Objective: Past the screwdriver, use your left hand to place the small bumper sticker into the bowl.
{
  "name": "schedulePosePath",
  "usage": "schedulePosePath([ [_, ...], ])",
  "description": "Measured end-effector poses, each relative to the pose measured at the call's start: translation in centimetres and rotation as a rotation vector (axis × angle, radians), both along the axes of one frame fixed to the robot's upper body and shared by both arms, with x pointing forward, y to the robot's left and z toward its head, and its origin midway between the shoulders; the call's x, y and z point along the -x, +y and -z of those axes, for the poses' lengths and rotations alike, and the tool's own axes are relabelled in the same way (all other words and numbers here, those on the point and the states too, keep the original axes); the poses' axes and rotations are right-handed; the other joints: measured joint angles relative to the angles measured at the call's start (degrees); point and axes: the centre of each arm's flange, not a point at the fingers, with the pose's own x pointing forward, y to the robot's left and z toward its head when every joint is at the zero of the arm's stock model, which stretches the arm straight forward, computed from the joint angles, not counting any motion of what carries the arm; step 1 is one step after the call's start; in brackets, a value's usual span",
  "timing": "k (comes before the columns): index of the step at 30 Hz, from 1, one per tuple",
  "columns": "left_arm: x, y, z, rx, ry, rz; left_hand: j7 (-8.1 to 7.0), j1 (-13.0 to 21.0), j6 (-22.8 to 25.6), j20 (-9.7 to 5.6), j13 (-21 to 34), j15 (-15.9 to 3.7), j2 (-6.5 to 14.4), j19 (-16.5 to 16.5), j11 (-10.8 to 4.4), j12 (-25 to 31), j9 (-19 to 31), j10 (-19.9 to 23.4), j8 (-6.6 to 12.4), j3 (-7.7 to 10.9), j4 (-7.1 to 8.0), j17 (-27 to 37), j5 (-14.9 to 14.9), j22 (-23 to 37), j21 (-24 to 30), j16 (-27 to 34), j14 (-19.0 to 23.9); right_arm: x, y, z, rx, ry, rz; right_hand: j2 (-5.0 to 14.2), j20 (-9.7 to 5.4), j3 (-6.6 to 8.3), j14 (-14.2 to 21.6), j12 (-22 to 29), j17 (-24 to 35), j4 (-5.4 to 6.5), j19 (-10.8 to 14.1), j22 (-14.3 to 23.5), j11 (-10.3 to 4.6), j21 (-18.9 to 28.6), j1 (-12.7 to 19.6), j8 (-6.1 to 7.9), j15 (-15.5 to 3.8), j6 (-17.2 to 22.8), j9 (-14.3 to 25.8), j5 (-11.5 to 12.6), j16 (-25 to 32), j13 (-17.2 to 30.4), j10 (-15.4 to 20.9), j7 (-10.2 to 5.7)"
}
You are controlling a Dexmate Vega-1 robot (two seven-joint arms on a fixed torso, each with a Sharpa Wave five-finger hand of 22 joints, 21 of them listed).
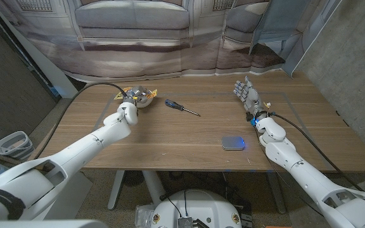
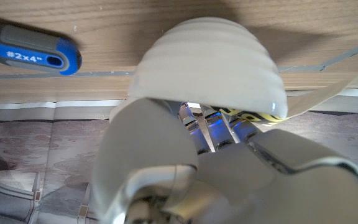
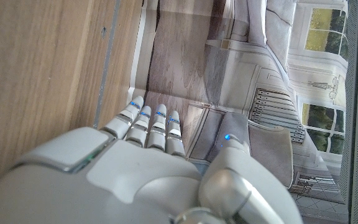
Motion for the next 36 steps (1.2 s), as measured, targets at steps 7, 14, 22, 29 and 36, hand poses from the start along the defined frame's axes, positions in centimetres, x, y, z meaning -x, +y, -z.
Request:
schedulePosePath([
  [7,0.0,-0.1,0.2,0.001,0.007,-0.001,0.01,0.0,-0.01,0.0,0.0,0.0,0.0,0.0,0.0,0.0,-0.04,0.0,0.0,0.0,0.0,-0.01,0.0,0.0,0.29,0.0,0.0,-0.1,0.0,-0.1,0.002,0.0,-0.002,0.0,0.0,0.0,0.0,0.0,0.0,0.0,0.0,0.0,0.0,0.0,0.0,0.0,0.0,0.0,0.0,0.0,0.0,0.0,0.0,0.0],
  [14,0.3,-0.3,0.6,-0.001,0.011,0.005,0.02,-0.31,-0.02,0.0,0.0,0.0,-0.31,-0.42,0.0,-0.24,-0.12,0.0,-0.01,-0.24,0.24,-0.02,0.0,-0.28,0.68,-0.44,0.0,0.0,0.0,-0.1,0.003,-0.002,-0.002,0.0,0.0,0.0,0.0,0.0,0.0,0.0,0.0,0.0,0.0,0.0,0.0,0.0,0.0,0.0,0.0,0.0,0.0,0.0,0.0,0.0],
  [22,0.9,-0.1,1.0,0.004,0.02,0.0,0.02,-0.53,-0.02,-0.1,-0.01,-0.2,-0.53,-0.93,0.0,-0.23,-0.07,-0.01,-0.01,-0.6,0.24,-0.04,0.0,-0.31,0.9,-0.44,-0.21,0.4,0.1,-0.3,0.006,-0.012,-0.006,0.0,0.0,0.0,0.0,0.0,0.0,0.0,0.0,0.0,0.0,0.0,0.0,0.0,0.0,0.0,0.0,0.0,0.0,0.0,0.0,0.0],
  [29,1.6,0.4,1.6,0.008,0.022,-0.013,0.02,-0.53,-0.02,-0.09,-0.01,-0.2,-0.53,-0.93,-0.01,-0.45,-0.06,-0.01,-0.01,-0.59,0.24,0.2,0.0,-0.33,1.11,-0.44,-0.2,0.7,0.3,-0.4,0.012,-0.016,-0.006,0.0,0.0,0.0,0.0,0.0,0.0,0.0,0.0,0.0,0.0,0.0,0.0,0.0,0.0,0.0,0.0,0.0,0.0,0.0,0.0,0.0],
  [36,2.1,1.1,1.8,0.021,0.023,-0.03,0.0,-0.53,0.0,-0.09,-0.01,-0.2,-0.53,-0.92,-0.01,-0.45,0.02,-0.01,-0.45,-0.58,0.24,0.27,0.0,-0.54,1.47,-0.76,-0.2,0.7,0.7,-0.4,0.022,-0.012,-0.013,0.31,0.0,0.0,0.0,0.0,0.0,0.0,0.0,0.0,0.0,0.0,0.31,0.0,0.0,0.0,0.0,0.0,0.0,0.0,0.0,0.0],
])
